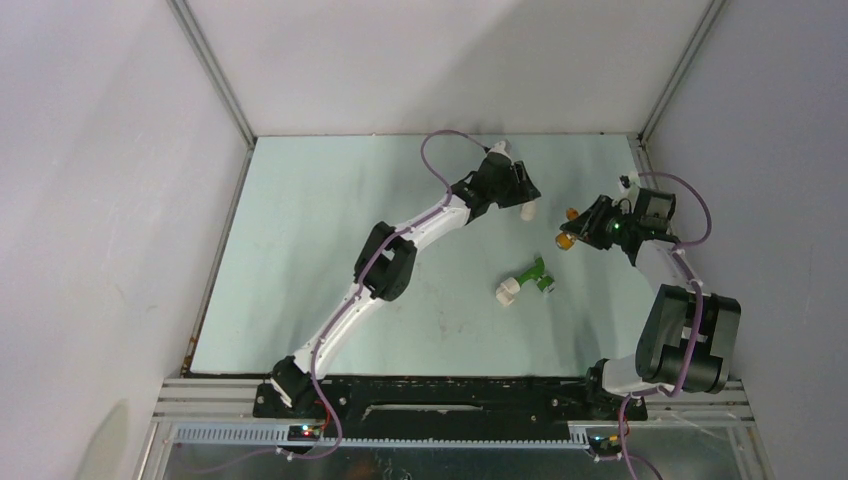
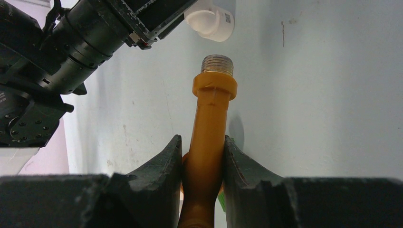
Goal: Install the water faucets
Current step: Move the adaptor to the center of the board.
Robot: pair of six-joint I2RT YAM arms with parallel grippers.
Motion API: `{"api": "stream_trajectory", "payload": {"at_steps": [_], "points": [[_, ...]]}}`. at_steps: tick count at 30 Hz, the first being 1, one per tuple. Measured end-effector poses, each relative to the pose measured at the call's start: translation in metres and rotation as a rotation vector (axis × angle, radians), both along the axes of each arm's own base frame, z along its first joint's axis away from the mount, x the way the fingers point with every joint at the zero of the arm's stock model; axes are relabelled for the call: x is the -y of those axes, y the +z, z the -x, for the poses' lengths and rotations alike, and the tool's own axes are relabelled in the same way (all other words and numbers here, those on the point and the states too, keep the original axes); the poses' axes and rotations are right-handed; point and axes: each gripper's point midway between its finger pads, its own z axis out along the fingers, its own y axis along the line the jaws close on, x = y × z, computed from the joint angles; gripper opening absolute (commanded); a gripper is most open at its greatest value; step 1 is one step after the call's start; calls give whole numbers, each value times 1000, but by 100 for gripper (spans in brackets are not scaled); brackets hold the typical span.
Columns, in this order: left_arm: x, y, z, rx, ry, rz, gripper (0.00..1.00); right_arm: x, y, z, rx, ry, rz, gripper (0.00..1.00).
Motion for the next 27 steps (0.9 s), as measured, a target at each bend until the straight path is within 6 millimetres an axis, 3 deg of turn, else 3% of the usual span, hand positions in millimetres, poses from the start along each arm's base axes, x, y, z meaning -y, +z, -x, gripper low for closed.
{"api": "stream_trajectory", "payload": {"at_steps": [5, 7, 14, 20, 27], "points": [[5, 5, -1, 16, -7, 35, 12, 1, 3, -1, 4, 2, -2, 0], [8, 7, 0, 30, -16, 61, 1, 1, 4, -1, 5, 4, -1, 0], [-20, 8, 31, 40, -45, 54, 0, -1, 3, 6, -14, 18, 4, 0], [-64, 20, 80, 38, -111, 35, 0, -17, 18, 18, 7, 68, 20, 0], [-125, 80, 152, 127, -237, -22, 0, -53, 38, 40, 39, 175, 34, 0]]}}
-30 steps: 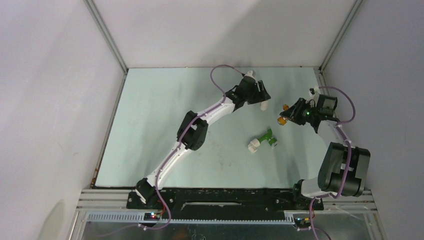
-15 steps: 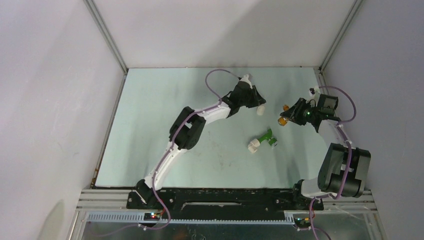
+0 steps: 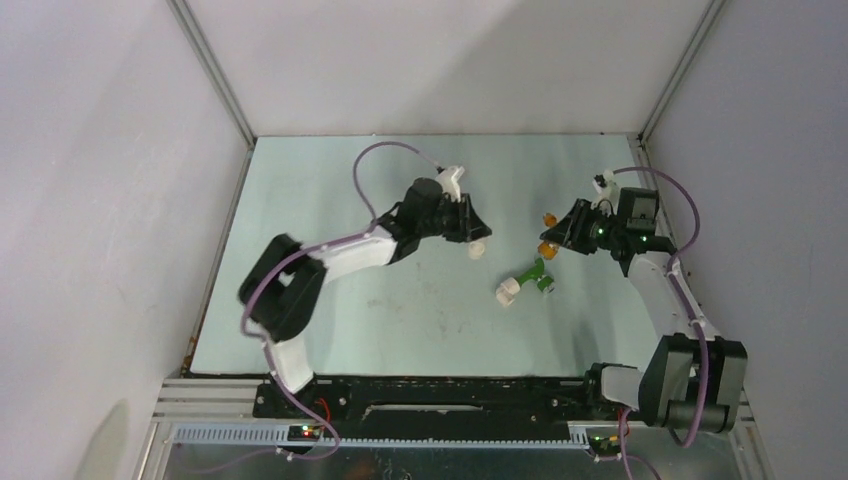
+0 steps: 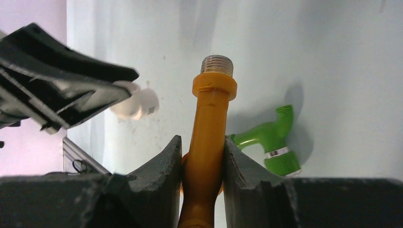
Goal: Install the water faucets
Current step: Move the adaptor to the center of the board.
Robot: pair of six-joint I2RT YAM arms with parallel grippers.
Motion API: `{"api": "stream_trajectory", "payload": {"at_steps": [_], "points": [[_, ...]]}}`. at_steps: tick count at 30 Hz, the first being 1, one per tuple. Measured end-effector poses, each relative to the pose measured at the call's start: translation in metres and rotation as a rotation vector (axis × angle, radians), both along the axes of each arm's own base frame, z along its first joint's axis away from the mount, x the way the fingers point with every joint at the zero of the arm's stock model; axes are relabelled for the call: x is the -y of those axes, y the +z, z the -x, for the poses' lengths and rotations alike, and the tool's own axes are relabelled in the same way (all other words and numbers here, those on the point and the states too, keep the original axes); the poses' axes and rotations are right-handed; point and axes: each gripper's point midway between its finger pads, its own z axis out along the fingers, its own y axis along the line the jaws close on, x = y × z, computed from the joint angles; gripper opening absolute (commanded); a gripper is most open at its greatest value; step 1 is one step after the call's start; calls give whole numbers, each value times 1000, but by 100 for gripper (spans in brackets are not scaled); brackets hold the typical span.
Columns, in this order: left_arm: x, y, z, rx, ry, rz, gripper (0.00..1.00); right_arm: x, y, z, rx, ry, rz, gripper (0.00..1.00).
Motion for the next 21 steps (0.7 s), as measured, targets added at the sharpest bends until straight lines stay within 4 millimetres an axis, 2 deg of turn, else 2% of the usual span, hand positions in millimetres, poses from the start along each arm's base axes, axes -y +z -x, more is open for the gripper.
{"api": "stream_trajectory", "payload": {"at_steps": [2, 4, 8, 10, 12, 14, 18, 21], "points": [[-16, 10, 24, 20, -37, -5, 0, -10, 3, 8, 0, 29, 4, 0], [-32, 7, 49, 30, -70, -21, 0, -17, 7, 14, 6, 53, 7, 0], [-64, -38, 101, -15, -134, -119, 1, -28, 15, 28, 25, 86, 12, 0], [-81, -70, 124, -66, -159, -182, 7, -30, 16, 33, 28, 92, 14, 0], [-90, -88, 139, -101, -173, -216, 13, -31, 14, 37, 24, 92, 14, 0], [-94, -91, 145, -100, -183, -215, 30, -30, 12, 40, 13, 88, 14, 0], [-103, -91, 144, -64, -159, -243, 64, -30, 10, 45, 2, 82, 15, 0], [-119, -91, 141, -42, -111, -305, 79, -33, 14, 48, 11, 89, 14, 0]]}}
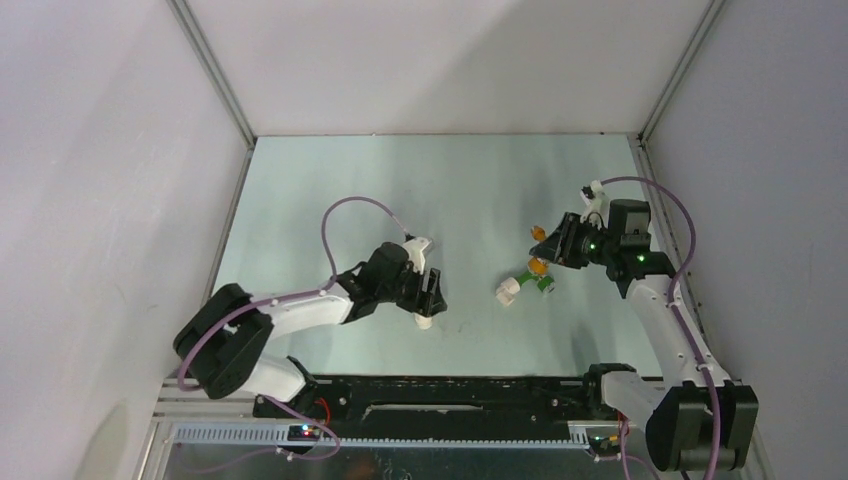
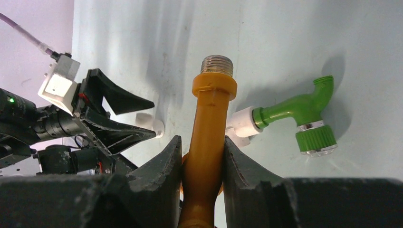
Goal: Install the water faucets
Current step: Move the adaptor to the center of the board.
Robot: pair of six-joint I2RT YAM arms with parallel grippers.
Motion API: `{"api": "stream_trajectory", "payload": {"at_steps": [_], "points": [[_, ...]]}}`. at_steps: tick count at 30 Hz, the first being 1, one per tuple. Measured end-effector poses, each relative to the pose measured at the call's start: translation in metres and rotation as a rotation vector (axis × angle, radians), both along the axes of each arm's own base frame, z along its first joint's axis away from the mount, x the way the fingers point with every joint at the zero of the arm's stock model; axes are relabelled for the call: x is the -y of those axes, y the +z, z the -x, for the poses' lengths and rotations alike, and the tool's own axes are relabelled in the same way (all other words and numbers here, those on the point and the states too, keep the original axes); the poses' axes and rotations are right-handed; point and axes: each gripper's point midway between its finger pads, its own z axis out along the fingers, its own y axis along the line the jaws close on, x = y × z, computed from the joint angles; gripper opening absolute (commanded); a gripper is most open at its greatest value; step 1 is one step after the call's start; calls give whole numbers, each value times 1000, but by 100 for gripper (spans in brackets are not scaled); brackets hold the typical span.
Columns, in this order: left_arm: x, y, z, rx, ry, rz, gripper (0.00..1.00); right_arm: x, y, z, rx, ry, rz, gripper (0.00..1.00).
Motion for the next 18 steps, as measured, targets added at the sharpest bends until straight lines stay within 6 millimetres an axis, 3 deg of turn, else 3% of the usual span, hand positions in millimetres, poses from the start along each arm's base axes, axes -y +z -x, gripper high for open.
{"api": "stream_trajectory", "payload": {"at_steps": [3, 10, 18], "points": [[-13, 9, -3, 46, 29, -40, 87, -4, 4, 3, 14, 14, -1, 0], [-31, 25, -3, 66, 69, -122, 90, -6, 5, 5, 14, 21, -1, 0], [-42, 29, -12, -105, 268, -261, 91, -7, 7, 6, 22, 27, -4, 0]]}}
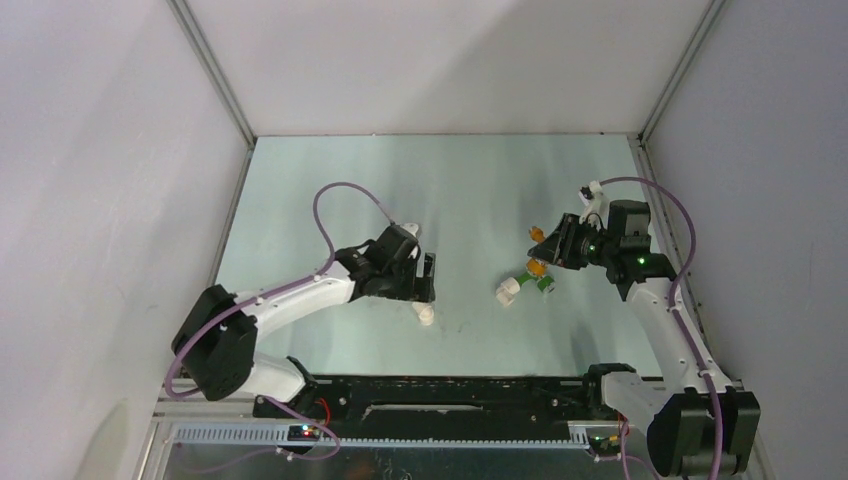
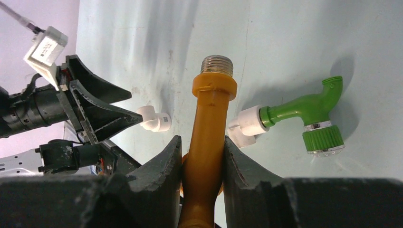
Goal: Install the water faucets
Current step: Move the adaptor to the center of the board.
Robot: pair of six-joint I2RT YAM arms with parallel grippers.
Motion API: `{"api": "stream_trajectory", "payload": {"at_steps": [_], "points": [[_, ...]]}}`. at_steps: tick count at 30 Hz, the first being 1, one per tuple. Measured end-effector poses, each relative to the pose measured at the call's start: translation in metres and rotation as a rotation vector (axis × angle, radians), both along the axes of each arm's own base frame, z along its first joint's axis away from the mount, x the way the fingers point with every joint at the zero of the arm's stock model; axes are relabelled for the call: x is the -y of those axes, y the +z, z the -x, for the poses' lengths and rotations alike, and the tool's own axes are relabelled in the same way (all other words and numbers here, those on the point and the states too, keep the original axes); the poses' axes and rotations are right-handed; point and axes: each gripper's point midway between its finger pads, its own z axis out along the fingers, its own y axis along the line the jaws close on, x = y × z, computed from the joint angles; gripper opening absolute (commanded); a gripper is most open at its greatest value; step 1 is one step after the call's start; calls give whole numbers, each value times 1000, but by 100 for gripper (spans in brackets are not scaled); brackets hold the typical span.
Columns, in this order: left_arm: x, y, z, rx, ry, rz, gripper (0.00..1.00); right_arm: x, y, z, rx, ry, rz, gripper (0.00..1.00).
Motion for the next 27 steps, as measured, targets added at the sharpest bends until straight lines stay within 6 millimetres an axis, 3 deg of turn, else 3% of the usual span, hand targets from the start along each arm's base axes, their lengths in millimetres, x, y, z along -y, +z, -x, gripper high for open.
{"api": "stream_trajectory", "payload": {"at_steps": [10, 17, 21, 27], "points": [[5, -12, 26, -209, 179, 55, 88, -3, 2, 2, 3, 16, -13, 0], [14, -40, 35, -293, 204, 13, 71, -4, 3, 3, 3, 26, -22, 0], [13, -53, 35, -318, 221, -25, 60, -4, 3, 3, 3, 27, -23, 0], [21, -50, 17, -262, 201, -58, 50, -6, 4, 4, 3, 34, -27, 0]]}}
